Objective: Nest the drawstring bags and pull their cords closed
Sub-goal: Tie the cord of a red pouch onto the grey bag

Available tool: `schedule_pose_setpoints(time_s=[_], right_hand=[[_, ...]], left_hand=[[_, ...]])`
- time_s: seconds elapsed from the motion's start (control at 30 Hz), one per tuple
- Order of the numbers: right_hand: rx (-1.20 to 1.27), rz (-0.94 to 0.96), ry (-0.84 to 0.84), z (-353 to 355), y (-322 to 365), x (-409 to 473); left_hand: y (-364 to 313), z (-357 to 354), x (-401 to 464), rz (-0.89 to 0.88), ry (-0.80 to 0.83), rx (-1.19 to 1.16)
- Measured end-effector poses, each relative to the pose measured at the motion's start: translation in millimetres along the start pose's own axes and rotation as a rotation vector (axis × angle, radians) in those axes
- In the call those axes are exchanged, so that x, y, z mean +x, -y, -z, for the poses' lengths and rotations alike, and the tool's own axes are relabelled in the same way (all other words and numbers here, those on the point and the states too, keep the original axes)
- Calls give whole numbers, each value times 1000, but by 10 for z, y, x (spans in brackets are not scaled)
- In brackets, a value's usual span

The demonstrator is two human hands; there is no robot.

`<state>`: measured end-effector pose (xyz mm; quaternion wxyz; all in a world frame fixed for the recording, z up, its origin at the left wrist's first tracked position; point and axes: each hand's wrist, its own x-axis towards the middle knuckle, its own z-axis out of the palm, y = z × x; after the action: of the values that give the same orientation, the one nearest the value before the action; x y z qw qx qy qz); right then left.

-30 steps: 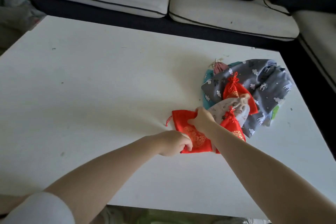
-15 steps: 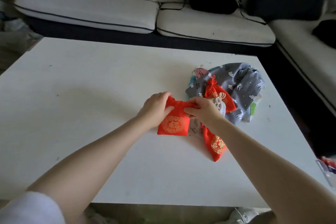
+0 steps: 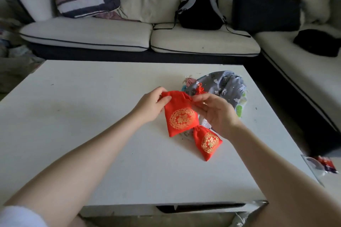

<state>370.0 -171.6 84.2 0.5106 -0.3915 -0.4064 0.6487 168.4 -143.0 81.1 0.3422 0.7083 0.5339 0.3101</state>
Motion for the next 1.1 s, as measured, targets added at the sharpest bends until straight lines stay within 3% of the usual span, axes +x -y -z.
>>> schedule_pose_setpoints(time_s=[0.07, 0.2, 0.3, 0.43, 0.57, 0.7, 0.93, 1.1], right_hand=[[44, 38, -25, -7, 26, -56], [-343, 223, -200, -58, 46, -135], [-446, 343, -275, -142, 53, -208], [-678, 363, -430, -164, 28, -253], [-576, 217, -336, -155, -21, -275], [-625, 320, -344, -199, -29, -284], [-1079, 451, -393, -126, 14, -263], [-1409, 335, -69, 30, 65, -220]], left_hand=[[-59, 25, -21, 16, -13, -74], [-222, 16, -96, 36, 60, -202], [-326, 3, -168, 30, 117, -294], [-404, 8, -247, 9, 168, -344], [-432, 14, -308, -2, 197, -318], [-452, -8, -345, 8, 212, -326], [-413, -14, -372, 61, 76, -351], [-327, 13, -358, 75, 46, -326]])
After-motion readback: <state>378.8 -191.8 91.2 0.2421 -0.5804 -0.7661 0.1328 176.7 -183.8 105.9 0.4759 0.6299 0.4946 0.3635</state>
